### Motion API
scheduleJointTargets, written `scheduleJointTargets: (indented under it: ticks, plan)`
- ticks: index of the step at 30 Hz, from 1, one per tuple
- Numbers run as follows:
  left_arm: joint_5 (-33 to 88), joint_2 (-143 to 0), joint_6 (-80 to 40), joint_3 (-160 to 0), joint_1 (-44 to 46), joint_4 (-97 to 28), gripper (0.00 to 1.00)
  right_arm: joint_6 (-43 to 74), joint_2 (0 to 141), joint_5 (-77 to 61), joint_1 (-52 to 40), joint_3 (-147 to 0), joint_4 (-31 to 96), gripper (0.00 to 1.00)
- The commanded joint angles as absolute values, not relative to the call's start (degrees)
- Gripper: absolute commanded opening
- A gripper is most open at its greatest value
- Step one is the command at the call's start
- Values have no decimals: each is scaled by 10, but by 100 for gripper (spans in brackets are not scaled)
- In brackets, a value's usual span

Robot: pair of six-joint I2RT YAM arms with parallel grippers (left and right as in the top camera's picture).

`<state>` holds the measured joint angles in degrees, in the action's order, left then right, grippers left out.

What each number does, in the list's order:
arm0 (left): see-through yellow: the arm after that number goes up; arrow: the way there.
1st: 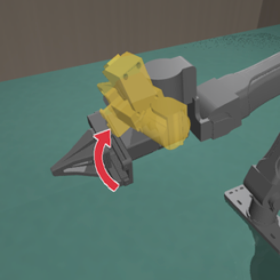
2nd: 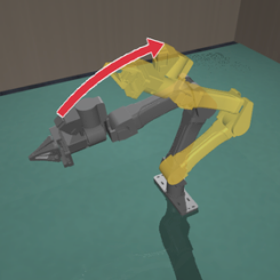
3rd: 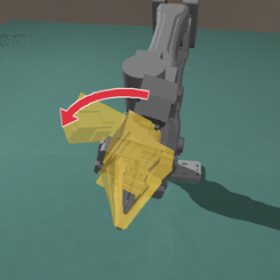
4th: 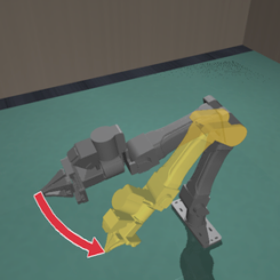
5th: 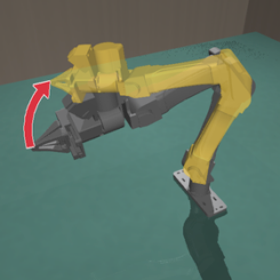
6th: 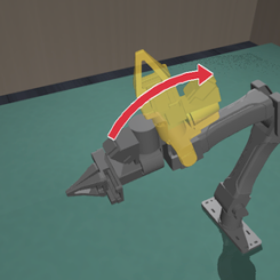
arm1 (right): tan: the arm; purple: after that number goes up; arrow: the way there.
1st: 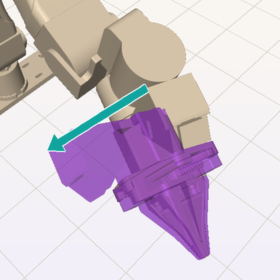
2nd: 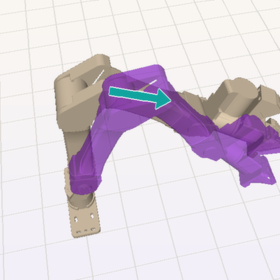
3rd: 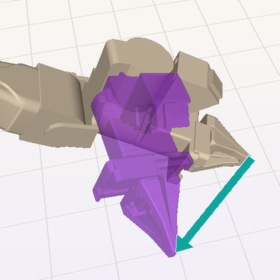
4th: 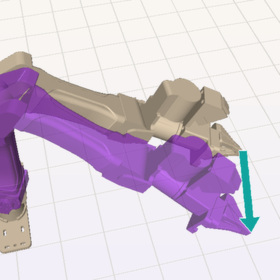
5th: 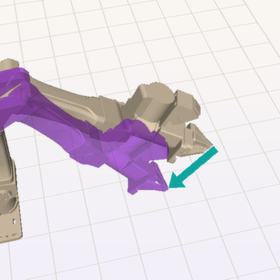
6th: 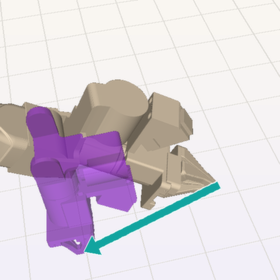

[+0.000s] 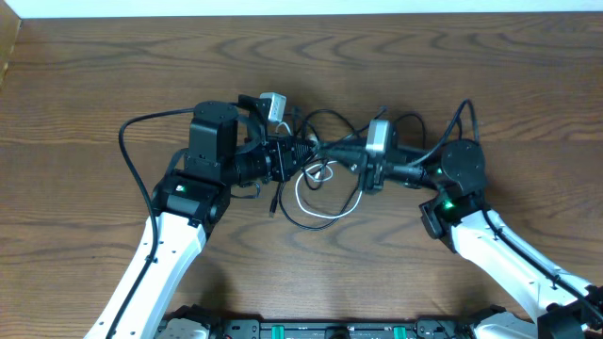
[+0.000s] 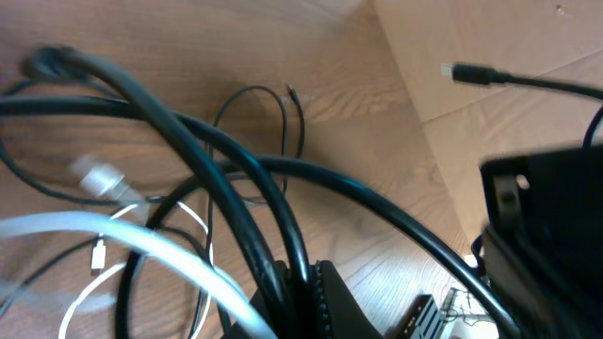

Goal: Untangle cables

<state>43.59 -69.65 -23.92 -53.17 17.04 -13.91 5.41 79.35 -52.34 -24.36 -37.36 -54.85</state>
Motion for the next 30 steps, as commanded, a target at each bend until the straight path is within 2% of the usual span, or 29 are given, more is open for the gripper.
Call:
scheduleJointTargets:
  ticks: [1, 5, 14, 19, 28, 30]
  plan:
    - [453, -692, -227, -546, 171, -149, 8, 93, 794, -404, -225, -373, -512, 2]
    - [452, -692, -227, -546, 171, -149, 8, 99, 794, -348, -221, -373, -433, 3]
    - [406, -692, -236, -546, 170, -138, 8, 98, 794, -349, -221, -373, -315, 1]
    - [339, -692, -316, -546, 157, -116, 7, 98, 794, -351, -221, -373, -234, 1]
    - [343, -679, -415, -546, 105, -17, 7, 96, 794, -327, -221, -373, -28, 1]
    - [344, -671, -415, -546, 98, -6, 8, 96, 794, -307, -221, -373, 13, 5]
